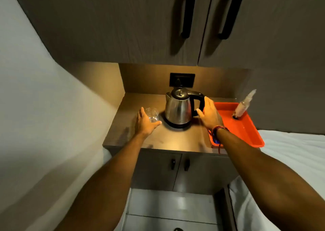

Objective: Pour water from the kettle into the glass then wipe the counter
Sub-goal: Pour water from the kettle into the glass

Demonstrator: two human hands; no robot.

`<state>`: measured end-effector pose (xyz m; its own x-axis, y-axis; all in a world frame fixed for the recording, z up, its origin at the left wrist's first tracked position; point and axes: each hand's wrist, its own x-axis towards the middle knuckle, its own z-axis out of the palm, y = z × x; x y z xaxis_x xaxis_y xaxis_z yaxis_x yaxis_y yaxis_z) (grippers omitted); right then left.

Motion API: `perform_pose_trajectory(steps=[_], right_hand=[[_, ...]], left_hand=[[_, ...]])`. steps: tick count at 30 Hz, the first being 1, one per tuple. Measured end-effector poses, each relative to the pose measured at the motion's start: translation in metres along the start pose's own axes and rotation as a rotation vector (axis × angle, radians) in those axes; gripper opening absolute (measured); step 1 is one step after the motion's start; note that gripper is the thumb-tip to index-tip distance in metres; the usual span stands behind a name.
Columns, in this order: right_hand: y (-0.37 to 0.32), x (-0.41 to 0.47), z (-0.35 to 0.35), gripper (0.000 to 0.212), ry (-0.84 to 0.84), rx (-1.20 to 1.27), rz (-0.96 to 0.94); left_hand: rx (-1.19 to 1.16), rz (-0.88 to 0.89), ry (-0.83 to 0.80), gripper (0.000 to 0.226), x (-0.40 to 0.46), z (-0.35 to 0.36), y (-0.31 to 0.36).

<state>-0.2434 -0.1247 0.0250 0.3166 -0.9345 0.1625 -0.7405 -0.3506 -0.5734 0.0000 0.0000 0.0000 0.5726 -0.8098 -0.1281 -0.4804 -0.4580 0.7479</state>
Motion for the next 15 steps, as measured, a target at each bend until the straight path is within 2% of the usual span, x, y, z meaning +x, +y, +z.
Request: perform_pose_trajectory(steps=[4, 10, 15], right_hand=[[0.014, 0.034, 0.004, 0.074, -0.058, 0.038, 0.092], [0.031, 0.072, 0.027, 0.039, -0.053, 0.232, 0.233], [0.036, 0.084, 0.040, 0.048, -0.072, 0.452, 0.263]], left_hand=[[-0.161, -0.188, 0.018, 0.125, 0.017, 0.013, -0.005], [-0.326, -0.275, 0.053, 0.114, 0.046, 0.038, -0.024], [-0.474, -0.274, 0.120, 0.099, 0.061, 0.058, -0.029]])
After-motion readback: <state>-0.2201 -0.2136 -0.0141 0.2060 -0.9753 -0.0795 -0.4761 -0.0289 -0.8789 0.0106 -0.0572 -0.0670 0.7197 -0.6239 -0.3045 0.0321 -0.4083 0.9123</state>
